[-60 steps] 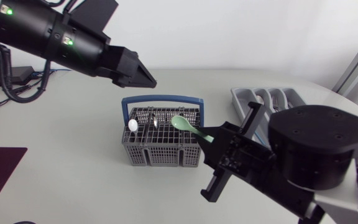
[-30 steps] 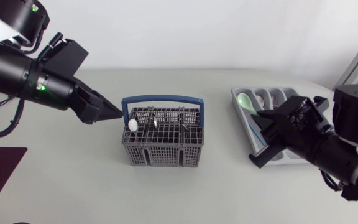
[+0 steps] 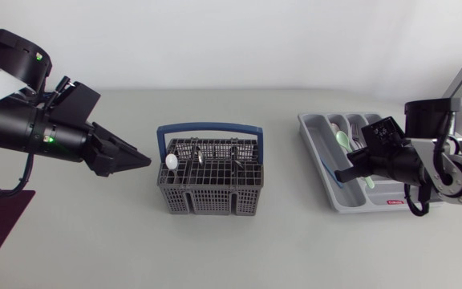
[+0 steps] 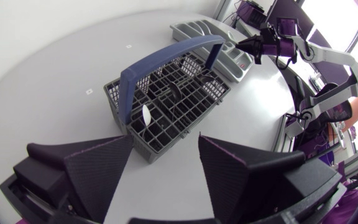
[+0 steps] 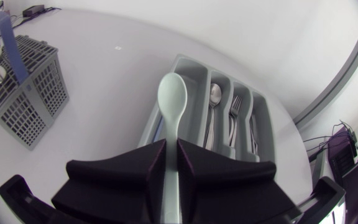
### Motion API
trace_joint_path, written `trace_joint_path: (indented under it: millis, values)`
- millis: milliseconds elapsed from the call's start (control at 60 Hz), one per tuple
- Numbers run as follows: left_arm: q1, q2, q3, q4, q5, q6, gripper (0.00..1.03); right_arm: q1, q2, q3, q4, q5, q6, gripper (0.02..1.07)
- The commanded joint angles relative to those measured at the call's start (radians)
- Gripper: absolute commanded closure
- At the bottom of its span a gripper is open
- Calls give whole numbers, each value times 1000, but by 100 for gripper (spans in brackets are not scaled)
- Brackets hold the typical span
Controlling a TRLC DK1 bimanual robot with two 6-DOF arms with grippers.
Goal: Unload the cutlery basket into the drawer organizer.
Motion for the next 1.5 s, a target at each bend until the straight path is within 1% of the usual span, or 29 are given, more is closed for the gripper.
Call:
trace_joint_path:
  millis: [0, 183, 333, 367, 467, 483, 517, 533, 567, 583, 617, 650, 750, 867, 983, 1183, 1317, 1483]
  values:
    - [15, 12, -33, 15, 32, 23, 14, -19, 99, 61, 10, -11, 41, 98]
    - [34, 47, -41, 24, 89, 21, 14, -34, 280, 187, -29, -12, 82, 98]
    - [35, 71, -48, 49, 95, 18, 14, -34, 392, 267, -66, -14, 103, 96]
    - [35, 76, -51, 55, 95, 18, 16, -34, 408, 279, -74, -16, 107, 94]
    - [34, 87, -61, 81, 95, 18, 16, -34, 437, 299, -79, -16, 114, 70]
    - [34, 88, -64, 92, 95, 17, 16, -33, 440, 302, -83, -16, 117, 63]
    - [32, 90, -67, 103, 95, 17, 16, -33, 442, 305, -86, -16, 117, 55]
    - [31, 93, -67, 109, 95, 17, 16, -33, 442, 308, -86, -14, 119, 47]
    - [29, 96, -68, 116, 95, 17, 16, -33, 440, 310, -91, -14, 119, 38]
    - [29, 98, -68, 119, 95, 17, 16, -33, 437, 313, -97, -14, 119, 30]
    - [26, 102, -68, 127, 95, 17, 16, -31, 432, 316, -108, -14, 120, 21]
    - [26, 107, -68, 130, 93, 17, 16, -29, 425, 316, -114, -14, 120, 17]
    - [20, 117, -70, 150, 93, 17, 16, -11, 342, 291, -134, -26, 117, 14]
    - [20, 133, -74, 175, 87, 18, 16, 36, 230, 255, -161, -46, 113, 14]
    - [20, 140, -80, 192, 83, 17, 16, 95, 135, 222, -177, -40, 108, 14]
    - [8, 145, -96, 213, 70, 15, 16, 234, -5, 189, -224, -52, 113, 14]
    - [8, 144, -114, 233, 64, 15, 16, 379, -109, 137, -221, -78, 88, 14]
    - [4, 144, -128, 253, 58, 15, 16, 514, -149, 104, -220, -77, 80, 14]
